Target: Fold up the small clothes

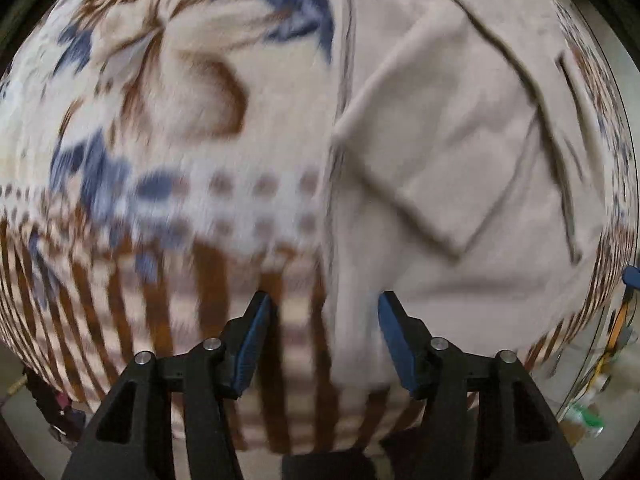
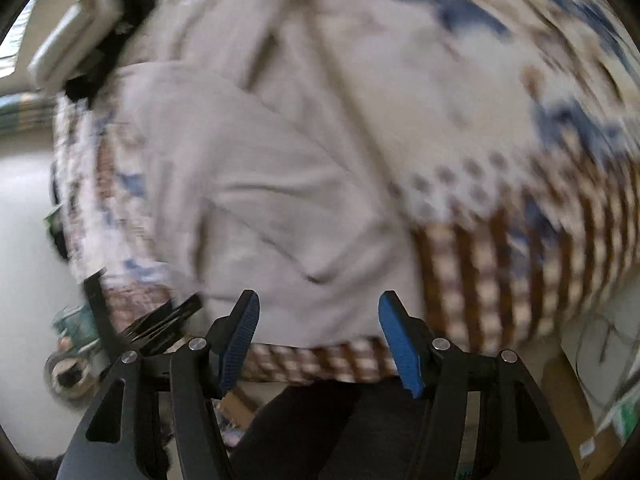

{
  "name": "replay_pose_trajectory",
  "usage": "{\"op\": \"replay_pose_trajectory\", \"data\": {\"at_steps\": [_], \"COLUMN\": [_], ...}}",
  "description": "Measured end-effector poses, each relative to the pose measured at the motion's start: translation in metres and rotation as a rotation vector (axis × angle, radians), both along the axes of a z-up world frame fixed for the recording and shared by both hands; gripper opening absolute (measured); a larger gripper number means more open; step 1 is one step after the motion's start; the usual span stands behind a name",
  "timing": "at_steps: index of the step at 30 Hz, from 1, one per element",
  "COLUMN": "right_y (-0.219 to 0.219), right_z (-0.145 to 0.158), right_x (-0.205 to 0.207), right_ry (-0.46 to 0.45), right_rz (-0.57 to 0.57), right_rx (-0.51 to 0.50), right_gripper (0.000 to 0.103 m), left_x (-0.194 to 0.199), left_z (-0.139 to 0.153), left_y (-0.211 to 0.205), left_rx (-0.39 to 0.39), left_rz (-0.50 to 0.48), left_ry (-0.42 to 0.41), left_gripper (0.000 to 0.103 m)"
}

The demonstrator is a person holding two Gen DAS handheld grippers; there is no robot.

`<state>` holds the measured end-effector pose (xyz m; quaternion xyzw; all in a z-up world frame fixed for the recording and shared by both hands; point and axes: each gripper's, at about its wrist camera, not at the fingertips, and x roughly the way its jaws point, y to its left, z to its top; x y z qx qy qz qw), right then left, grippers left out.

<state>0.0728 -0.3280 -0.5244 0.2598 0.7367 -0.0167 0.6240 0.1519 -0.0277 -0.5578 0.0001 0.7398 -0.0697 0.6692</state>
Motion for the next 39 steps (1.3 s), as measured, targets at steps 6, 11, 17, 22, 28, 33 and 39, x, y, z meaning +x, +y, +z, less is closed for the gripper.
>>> {"op": "replay_pose_trajectory", "data": {"at_steps": [6,11,17,22,28,33,39], "right_y": [-0.028,-0.021,-0.015,-0.029,-0.03,-0.018,-0.008], "right_z": [-0.041,-0.067,-0.046,-0.049,-0.063,-0.072,-0.044], "right_x": [-0.036,-0.044,-0.057,-0.065,-0.057,-0.055,-0.058], "right_ry": [0.002,-0.074,-0.135,-0.087,-0.066,-0.07,-0.115], "right_rz": [-0.084,-0.13,-0.159,-0.173,-0.22,-0.194,-0.207], "right_rx": [-0.03,0.037,-0.044,0.017,0.111,0.059,0.059], "right_gripper": [0.064,0.036,0.004,0.003,0.053,0.036,0.005], "left_x": [-0.003,-0.003,-0.037,-0.039,-0.027,-0.029,-0.033], "left_z": [0.017,0.005,0.017,0.015,-0.003,0.003,0.03], "left_y": [0.013,0.01,0.0,0.004,0.016,0.007,0.009], "left_rx": [-0.093,-0.144,-0.176,-0.227,-0.337,-0.309,-0.306], "left_rz": [0.054,0.033,0.005,0.059,0.153,0.11,0.137], "left_ry": [-0.07,-0.121,-0.235,-0.192,-0.114,-0.156,-0.226], "left_gripper": [0.054,0.051,0.004,0.006,0.02,0.011,0.004]}}
